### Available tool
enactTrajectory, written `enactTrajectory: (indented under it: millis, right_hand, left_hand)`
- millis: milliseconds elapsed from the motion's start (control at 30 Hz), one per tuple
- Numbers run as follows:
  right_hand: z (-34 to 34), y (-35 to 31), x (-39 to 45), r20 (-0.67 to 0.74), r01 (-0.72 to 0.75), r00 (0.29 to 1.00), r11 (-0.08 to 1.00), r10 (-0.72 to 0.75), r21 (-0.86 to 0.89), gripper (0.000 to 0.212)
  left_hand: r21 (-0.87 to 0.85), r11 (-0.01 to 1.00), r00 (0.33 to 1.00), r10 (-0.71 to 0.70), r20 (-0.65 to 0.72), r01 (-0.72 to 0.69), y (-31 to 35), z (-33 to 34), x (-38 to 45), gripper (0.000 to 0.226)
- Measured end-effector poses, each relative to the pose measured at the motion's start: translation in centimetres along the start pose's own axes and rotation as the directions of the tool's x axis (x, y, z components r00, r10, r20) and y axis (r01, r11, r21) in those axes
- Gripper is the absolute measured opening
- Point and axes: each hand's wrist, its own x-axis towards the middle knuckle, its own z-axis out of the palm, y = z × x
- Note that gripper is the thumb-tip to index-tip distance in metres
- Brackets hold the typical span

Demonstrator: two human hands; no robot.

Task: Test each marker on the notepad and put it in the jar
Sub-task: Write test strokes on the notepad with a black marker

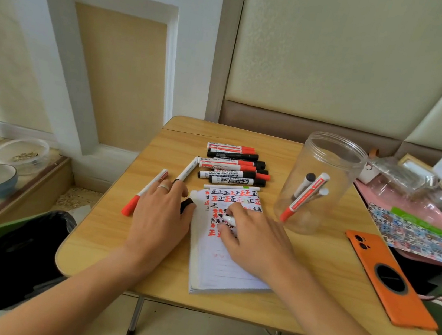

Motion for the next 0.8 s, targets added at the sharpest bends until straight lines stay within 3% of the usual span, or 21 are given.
enactTrajectory:
  millis: [233,367,500,633,767,800]
  right_hand:
    - [-0.6,-0.1,-0.1,-0.022,-0.022,0.999,0.992,0.025,0.126,0.014]
    - [-0.9,0.5,0.1,-0.006,-0.11,0.993,0.948,0.117,0.299,0.014]
    - [-1.9,1.8,0.2,0.023,-0.171,0.982,0.827,0.188,0.536,0.022]
    - [-3.5,2.7,0.0,0.064,-0.184,0.97,0.531,0.236,0.827,0.016]
    - [-4.1,4.1,0.1,0.193,-0.197,0.953,-0.005,0.232,0.98,0.039]
    - [-4.1,4.4,0.1,0.207,-0.195,0.954,-0.074,0.215,0.978,0.04]
  left_hand:
    - [0.031,0.999,0.999,-0.044,0.017,0.043,-0.2,0.3,0.0,0.025]
    - [-0.08,0.991,0.992,0.111,0.062,-0.106,0.0,0.0,-0.3,0.038]
    - [-0.128,0.944,0.909,0.328,0.256,-0.305,0.1,-0.4,-0.7,0.056]
    - [-0.153,0.929,0.871,0.37,0.324,-0.338,0.0,-0.5,-0.8,0.062]
    - [-0.138,0.921,0.857,0.388,0.34,-0.363,0.0,-0.3,-0.7,0.061]
    - [-0.141,0.919,0.855,0.394,0.338,-0.368,0.0,-0.3,-0.6,0.06]
